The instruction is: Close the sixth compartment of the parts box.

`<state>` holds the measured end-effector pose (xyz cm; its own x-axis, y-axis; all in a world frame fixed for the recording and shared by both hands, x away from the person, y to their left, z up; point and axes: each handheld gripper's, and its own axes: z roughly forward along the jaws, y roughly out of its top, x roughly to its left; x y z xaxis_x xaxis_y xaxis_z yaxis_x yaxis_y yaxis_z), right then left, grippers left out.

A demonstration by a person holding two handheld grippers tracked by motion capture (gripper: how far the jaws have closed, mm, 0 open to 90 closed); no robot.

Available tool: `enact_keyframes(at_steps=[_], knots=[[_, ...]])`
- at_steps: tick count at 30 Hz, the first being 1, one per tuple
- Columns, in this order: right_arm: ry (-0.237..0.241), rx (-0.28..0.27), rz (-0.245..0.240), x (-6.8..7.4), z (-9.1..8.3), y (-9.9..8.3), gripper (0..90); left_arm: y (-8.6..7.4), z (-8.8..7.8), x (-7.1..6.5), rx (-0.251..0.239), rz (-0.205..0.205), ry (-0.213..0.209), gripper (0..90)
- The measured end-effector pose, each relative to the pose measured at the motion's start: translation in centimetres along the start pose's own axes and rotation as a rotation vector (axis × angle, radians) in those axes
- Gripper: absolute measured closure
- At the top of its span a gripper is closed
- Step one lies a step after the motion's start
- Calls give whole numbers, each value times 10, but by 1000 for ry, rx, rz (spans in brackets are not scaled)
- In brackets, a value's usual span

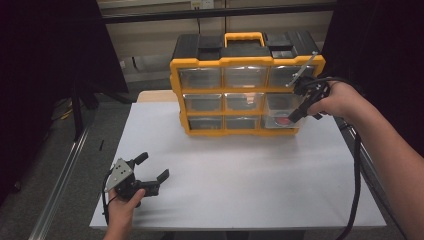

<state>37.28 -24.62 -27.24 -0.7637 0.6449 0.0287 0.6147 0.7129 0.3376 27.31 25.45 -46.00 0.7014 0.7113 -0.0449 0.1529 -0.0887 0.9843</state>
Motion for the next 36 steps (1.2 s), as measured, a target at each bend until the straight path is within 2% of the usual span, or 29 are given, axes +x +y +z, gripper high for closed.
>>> enact_keyframes(at_steps=[7, 13, 36], knots=[[1, 1, -7, -1, 1, 1, 900, 0, 0, 1, 4, 12, -1, 26], [-9, 3, -5, -2, 2, 2, 900, 0, 0, 0, -5, -3, 2, 26], [-11, -12, 11, -5, 2, 5, 900, 0, 0, -1, -4, -6, 8, 26]])
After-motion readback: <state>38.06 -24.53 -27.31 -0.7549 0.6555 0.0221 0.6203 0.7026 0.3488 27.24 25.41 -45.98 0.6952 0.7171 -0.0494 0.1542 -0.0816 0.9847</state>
